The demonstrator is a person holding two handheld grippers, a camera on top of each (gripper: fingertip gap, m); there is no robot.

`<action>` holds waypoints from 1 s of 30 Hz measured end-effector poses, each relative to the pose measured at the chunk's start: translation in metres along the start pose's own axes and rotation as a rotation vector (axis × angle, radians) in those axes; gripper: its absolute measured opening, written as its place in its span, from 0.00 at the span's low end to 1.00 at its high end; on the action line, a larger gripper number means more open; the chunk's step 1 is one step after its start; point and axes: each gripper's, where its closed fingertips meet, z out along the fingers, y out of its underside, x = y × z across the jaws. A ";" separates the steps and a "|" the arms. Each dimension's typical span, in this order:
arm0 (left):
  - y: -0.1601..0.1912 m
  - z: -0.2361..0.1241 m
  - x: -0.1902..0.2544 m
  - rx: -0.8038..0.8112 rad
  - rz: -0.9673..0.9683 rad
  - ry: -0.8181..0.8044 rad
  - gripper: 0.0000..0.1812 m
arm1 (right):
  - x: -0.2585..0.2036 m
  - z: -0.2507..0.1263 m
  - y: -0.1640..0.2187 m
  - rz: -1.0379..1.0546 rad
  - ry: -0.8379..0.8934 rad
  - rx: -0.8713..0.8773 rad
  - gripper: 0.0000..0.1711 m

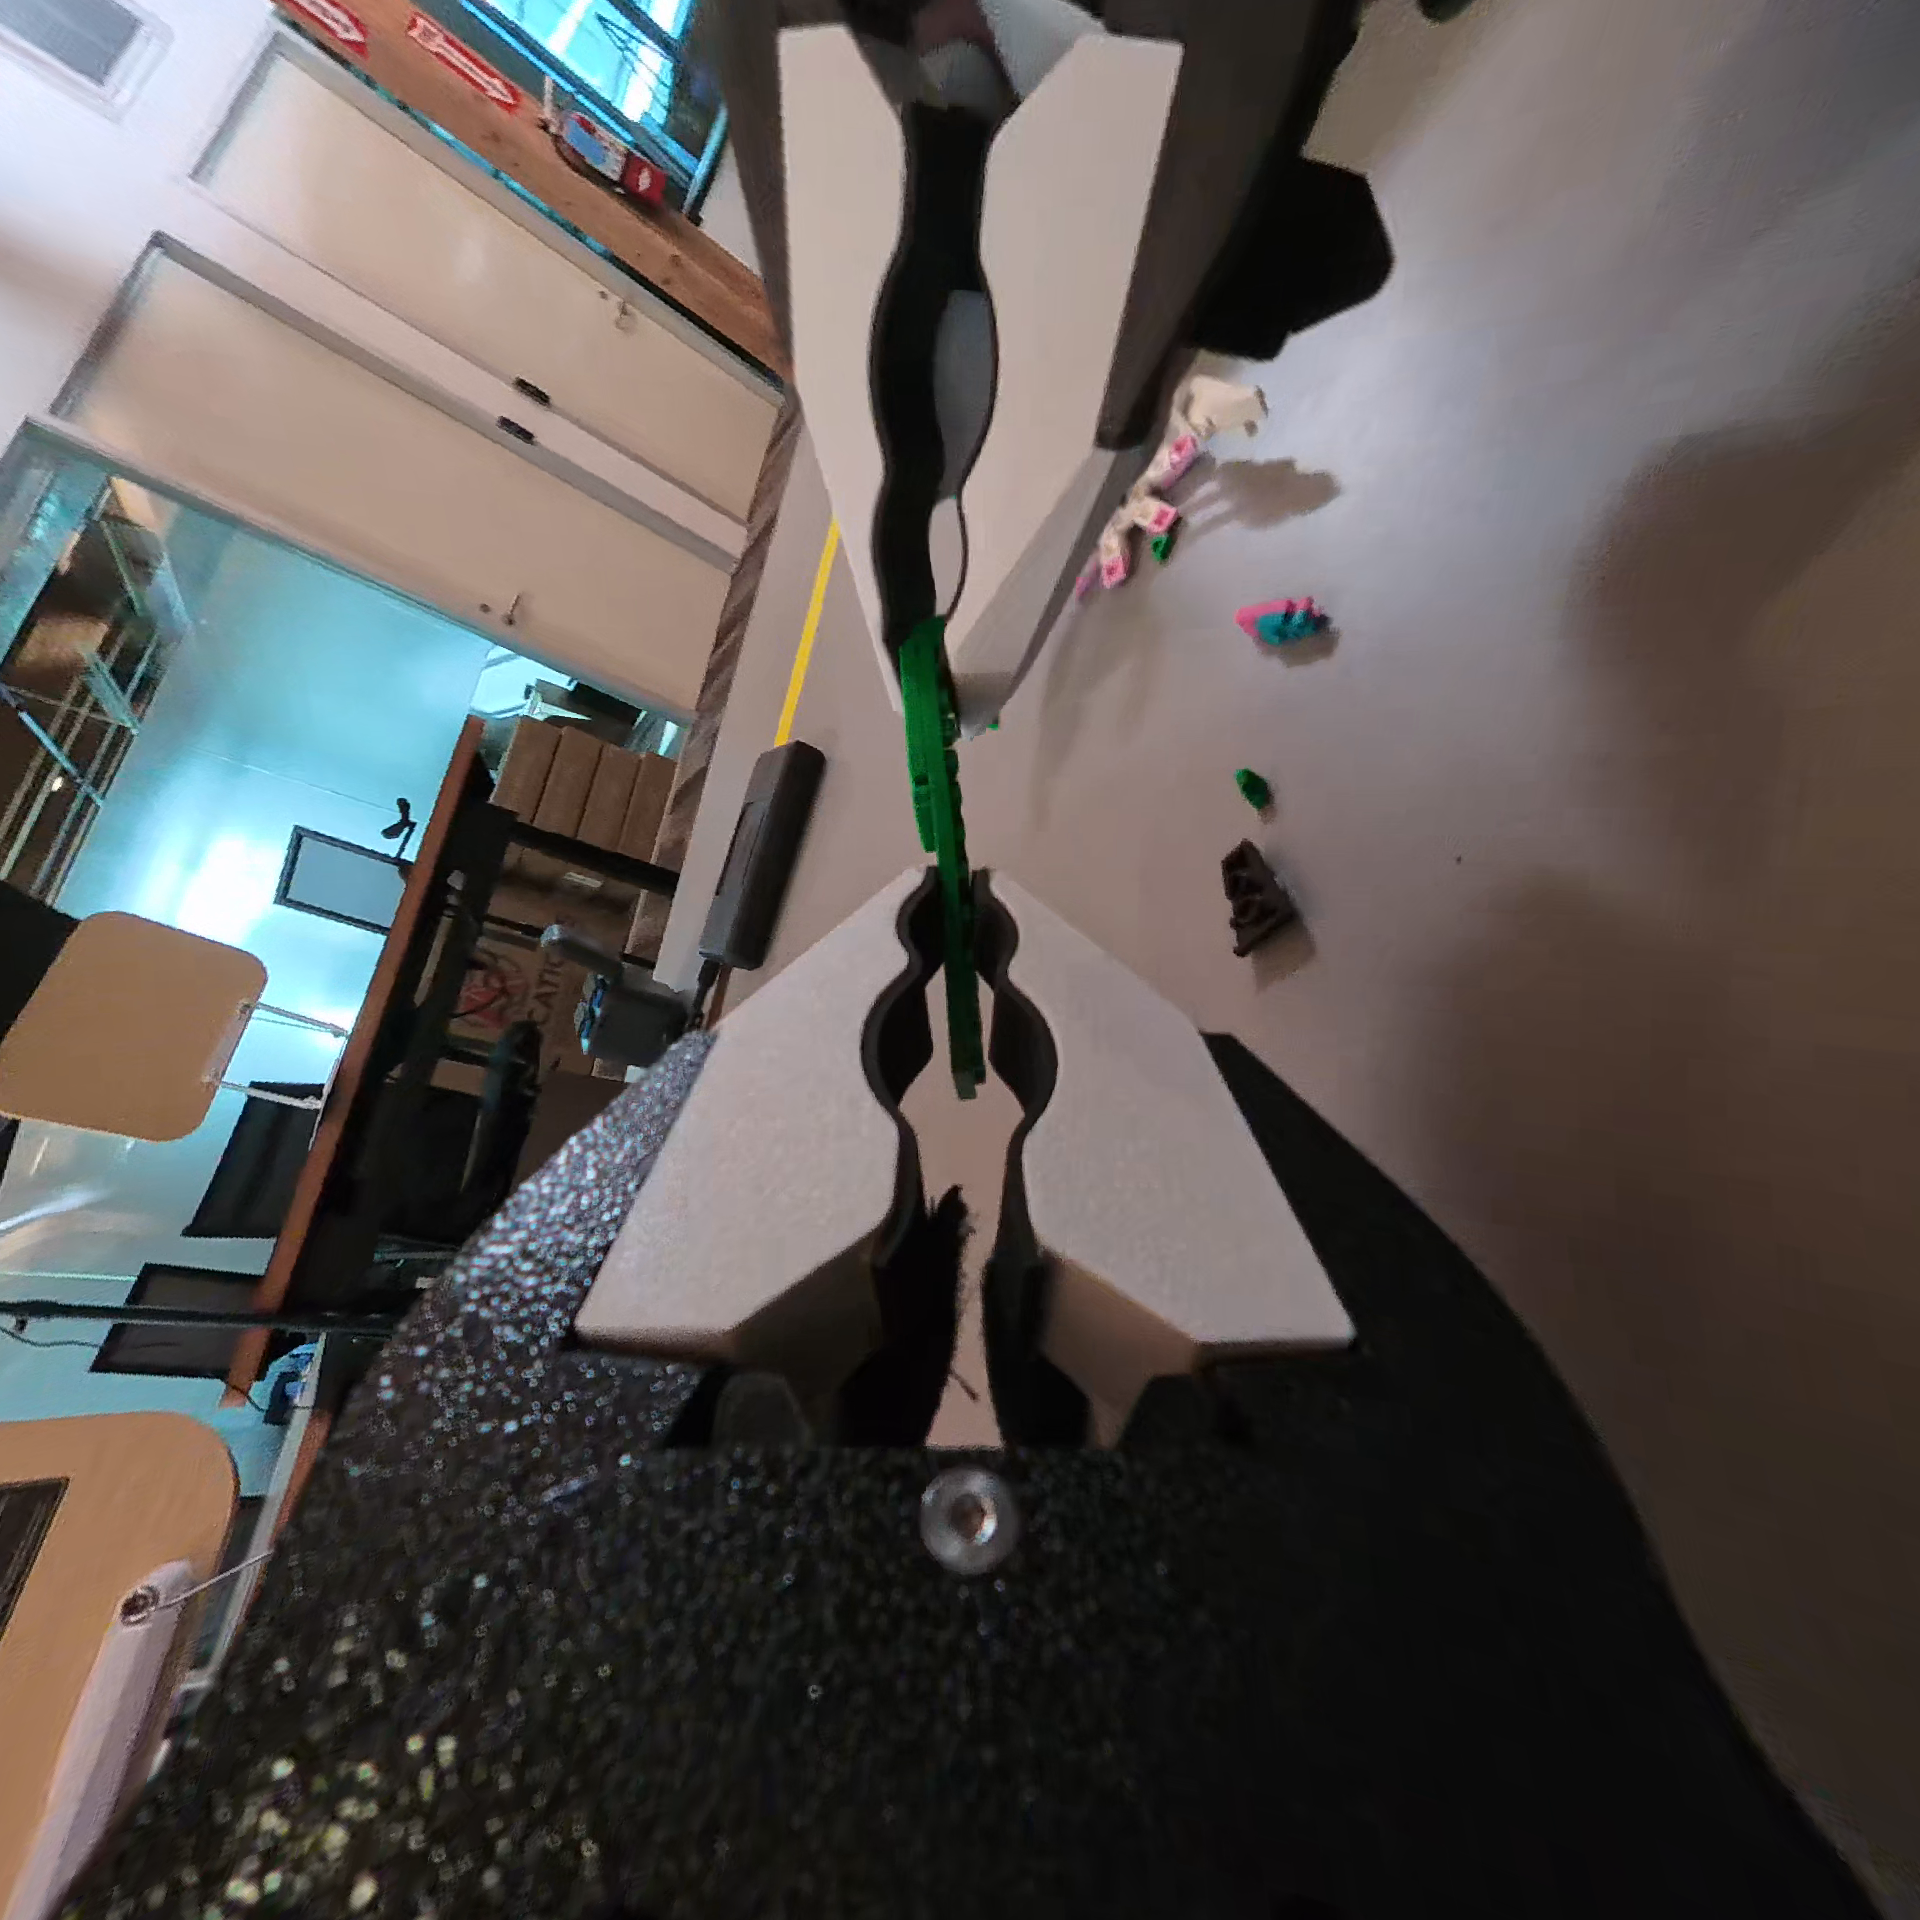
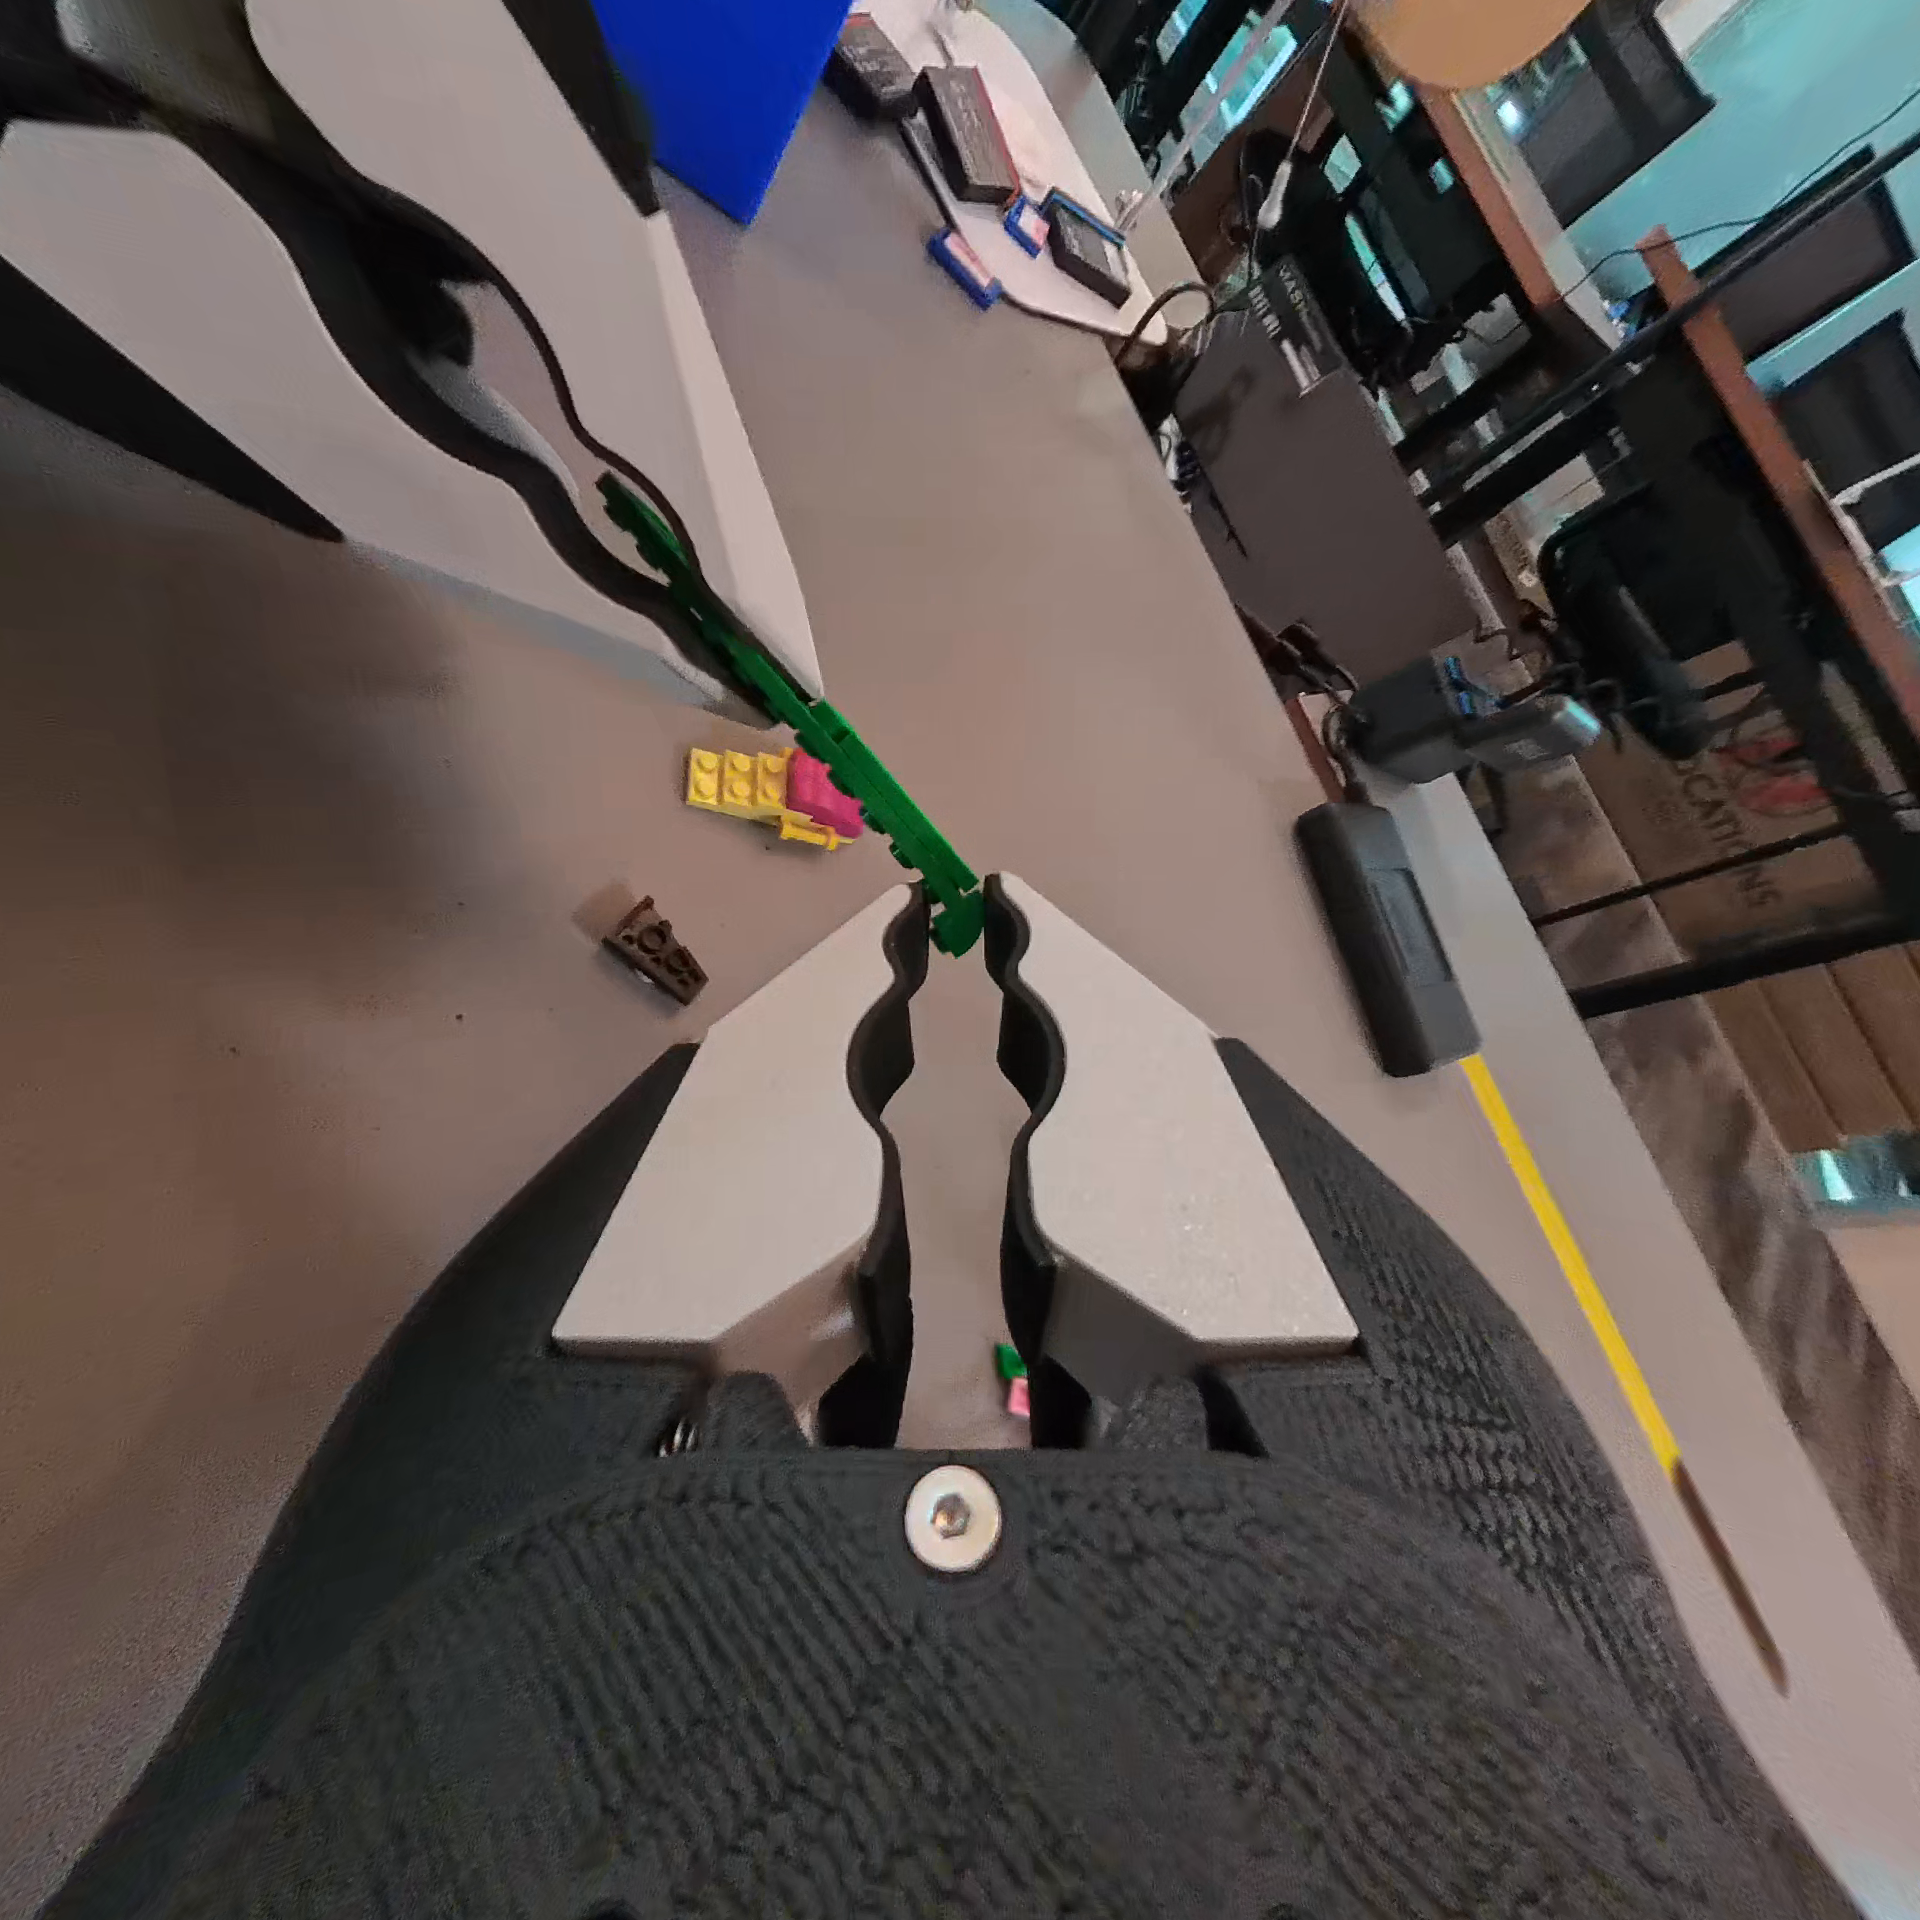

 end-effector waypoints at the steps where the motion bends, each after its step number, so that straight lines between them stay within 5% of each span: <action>1: 0.002 0.000 0.002 -0.010 0.014 0.014 0.01 | -0.003 0.002 0.002 -0.009 -0.009 -0.002 0.05; 5: 0.005 -0.001 0.016 0.038 -0.162 0.168 0.01 | -0.020 -0.001 0.007 -0.060 -0.150 0.042 0.04; 12: -0.033 -0.025 0.007 0.404 -0.770 0.475 0.01 | -0.018 -0.052 -0.027 0.368 -0.501 0.480 0.01; 17: -0.040 -0.028 0.006 0.453 -0.854 0.528 0.01 | -0.016 -0.060 -0.033 0.444 -0.554 0.556 0.10; 30: -0.053 -0.040 0.008 0.520 -0.859 0.597 0.02 | -0.011 -0.066 -0.050 0.575 -0.602 0.681 0.04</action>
